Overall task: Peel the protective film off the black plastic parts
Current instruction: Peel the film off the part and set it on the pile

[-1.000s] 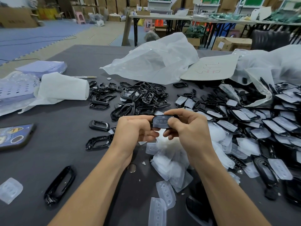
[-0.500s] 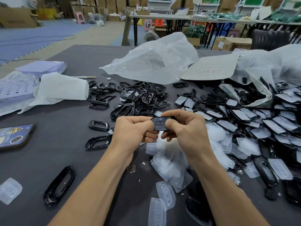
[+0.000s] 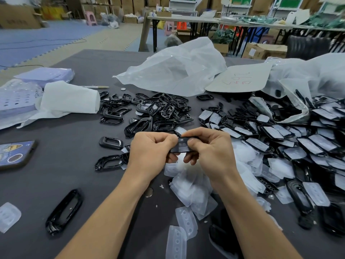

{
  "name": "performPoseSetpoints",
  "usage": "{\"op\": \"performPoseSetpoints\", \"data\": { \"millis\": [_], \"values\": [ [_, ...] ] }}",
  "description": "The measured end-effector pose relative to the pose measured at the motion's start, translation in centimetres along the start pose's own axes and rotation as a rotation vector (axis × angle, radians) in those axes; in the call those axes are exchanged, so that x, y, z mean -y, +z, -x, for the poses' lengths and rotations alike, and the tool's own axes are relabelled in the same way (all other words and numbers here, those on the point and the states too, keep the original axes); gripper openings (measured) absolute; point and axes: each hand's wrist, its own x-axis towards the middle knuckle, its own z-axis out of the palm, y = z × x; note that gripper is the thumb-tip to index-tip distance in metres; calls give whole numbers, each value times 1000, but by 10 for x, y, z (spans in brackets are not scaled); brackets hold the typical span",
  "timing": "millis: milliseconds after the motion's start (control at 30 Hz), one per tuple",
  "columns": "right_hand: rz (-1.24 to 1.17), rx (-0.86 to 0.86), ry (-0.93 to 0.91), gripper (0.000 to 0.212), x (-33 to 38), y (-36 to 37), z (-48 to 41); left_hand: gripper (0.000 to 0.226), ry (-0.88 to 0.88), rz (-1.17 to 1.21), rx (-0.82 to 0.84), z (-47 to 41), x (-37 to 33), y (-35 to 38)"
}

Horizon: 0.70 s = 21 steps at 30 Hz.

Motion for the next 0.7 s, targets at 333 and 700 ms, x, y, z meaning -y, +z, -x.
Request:
{"op": "performPoseSetpoints", "data": {
  "millis": [333, 700],
  "values": [
    [728, 107, -211, 44, 11, -8, 6, 34, 34, -103, -73, 1, 3, 0],
    [936, -302, -31, 51, 28, -66, -17, 27, 30, -243, -290, 0, 2, -7]
  ]
}}
